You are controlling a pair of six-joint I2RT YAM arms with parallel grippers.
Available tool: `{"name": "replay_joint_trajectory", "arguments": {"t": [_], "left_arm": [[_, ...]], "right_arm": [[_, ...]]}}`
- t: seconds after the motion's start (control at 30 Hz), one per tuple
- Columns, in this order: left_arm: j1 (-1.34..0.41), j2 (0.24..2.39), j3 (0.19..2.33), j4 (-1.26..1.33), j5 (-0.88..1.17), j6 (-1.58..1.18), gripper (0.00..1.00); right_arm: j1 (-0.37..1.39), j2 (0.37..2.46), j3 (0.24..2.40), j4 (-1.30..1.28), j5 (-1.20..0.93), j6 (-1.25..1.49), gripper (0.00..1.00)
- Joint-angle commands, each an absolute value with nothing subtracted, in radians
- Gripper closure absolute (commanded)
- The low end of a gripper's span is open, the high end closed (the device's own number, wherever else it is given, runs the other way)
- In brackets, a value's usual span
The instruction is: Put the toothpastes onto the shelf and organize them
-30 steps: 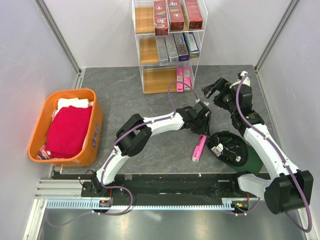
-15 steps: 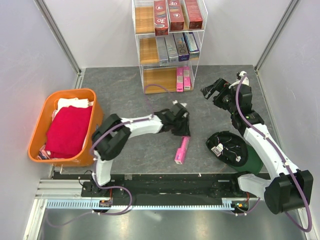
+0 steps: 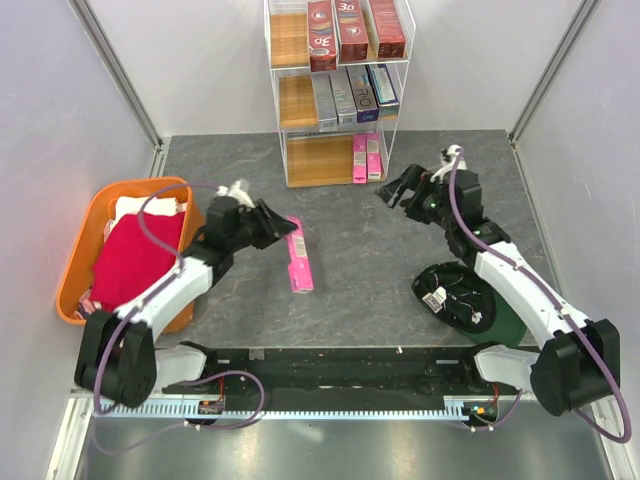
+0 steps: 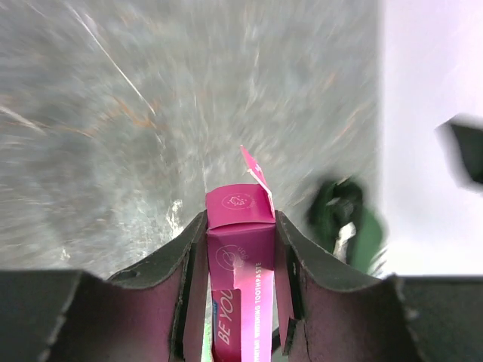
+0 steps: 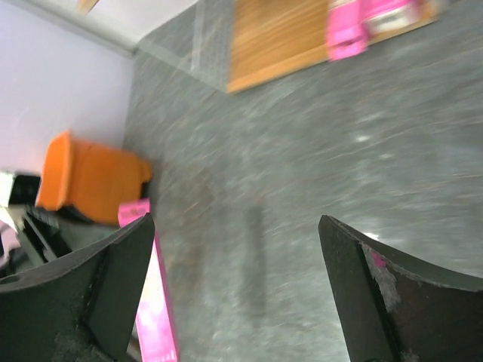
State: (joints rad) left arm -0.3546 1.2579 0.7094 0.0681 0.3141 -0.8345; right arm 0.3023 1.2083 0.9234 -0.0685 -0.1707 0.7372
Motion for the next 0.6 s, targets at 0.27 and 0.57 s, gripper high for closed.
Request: {"name": "replay_joint_trajectory", "arguments": {"t": [0.27, 0.57], "left_arm": [[-0.101, 0.980, 0.387, 0.616, 0.422, -1.380, 0.75], [-0.097, 0.897, 0.276, 0.704, 0.244, -1.456, 0.76]], "right_arm": [[0.597, 1.278, 0.695, 0.438, -0.287, 1.023, 0.02], [0.660, 1.376, 0.597, 0.754, -0.393, 1.267, 0.02]]}}
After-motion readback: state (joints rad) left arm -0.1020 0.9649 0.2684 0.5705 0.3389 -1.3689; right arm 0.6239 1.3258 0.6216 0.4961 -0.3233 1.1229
